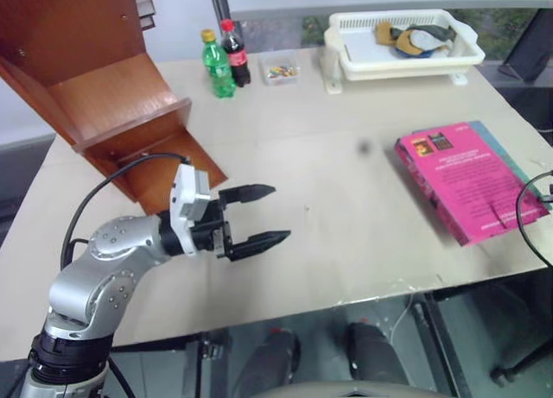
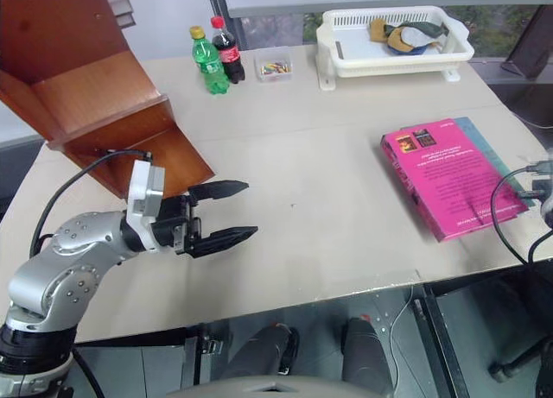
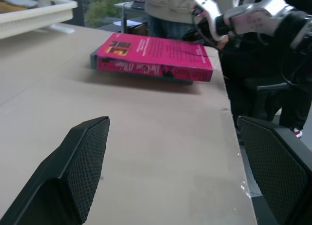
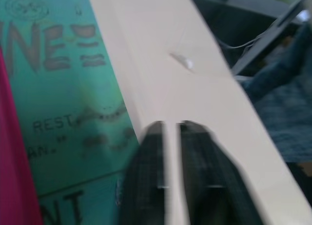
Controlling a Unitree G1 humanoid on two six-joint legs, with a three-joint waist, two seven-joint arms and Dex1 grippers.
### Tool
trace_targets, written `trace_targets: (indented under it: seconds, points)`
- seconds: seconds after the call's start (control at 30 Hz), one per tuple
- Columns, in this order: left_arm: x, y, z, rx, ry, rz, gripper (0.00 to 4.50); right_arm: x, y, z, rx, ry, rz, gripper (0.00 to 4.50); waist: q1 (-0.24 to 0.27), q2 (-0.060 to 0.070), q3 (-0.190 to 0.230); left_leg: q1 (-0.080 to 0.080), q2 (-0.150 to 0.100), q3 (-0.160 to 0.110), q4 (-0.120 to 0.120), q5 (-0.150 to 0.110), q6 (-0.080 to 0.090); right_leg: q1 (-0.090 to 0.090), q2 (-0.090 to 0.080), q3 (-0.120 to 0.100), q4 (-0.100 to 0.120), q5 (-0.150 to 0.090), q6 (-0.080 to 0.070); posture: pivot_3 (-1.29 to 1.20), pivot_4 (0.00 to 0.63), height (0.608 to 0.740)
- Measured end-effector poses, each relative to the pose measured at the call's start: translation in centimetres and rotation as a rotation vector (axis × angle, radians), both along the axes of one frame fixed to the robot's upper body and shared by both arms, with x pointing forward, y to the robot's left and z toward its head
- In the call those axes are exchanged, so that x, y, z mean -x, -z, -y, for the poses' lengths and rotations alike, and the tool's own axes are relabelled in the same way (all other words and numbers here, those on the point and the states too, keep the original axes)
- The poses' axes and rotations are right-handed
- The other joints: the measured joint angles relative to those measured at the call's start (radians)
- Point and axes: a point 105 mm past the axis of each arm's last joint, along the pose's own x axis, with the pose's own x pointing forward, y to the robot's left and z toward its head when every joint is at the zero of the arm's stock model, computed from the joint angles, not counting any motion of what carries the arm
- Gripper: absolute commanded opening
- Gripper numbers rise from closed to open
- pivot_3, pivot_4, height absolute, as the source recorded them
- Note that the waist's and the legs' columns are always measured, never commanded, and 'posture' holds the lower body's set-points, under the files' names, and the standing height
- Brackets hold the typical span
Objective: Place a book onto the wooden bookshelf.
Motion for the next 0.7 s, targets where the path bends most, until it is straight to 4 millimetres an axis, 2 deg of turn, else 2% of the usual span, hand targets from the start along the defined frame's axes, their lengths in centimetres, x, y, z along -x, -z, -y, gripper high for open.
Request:
trace_targets:
  seconds: [0.17,0.43,0.7]
  points:
    - [0.4,0.4,0.1,0.008,-0.023,-0.011,4.50,-1.0,0.5,-1.7,-0.009,-0.099,-0.043,0.06,0.002,0.000,0.000,0.000,0.001,0.001,-0.001,0.000,0.000,-0.001,0.001,0.001,0.000,0.000,0.000,0.00,0.150,0.740]
    - [0.2,0.2,-0.1,0.018,-0.050,-0.006,4.50,-1.2,0.5,-2.8,-0.073,-0.173,-0.058,0.06,0.004,0.000,0.000,0.000,0.001,0.001,-0.001,0.000,0.000,0.000,0.001,0.001,-0.001,0.000,0.000,0.00,0.150,0.740]
    - [0.1,0.2,-0.1,0.023,-0.060,-0.002,4.50,-1.3,0.5,-2.4,-0.047,-0.130,-0.042,0.06,0.003,0.000,0.000,0.000,0.001,0.001,-0.001,0.000,0.000,-0.001,0.001,0.001,-0.001,0.000,0.000,0.00,0.150,0.740]
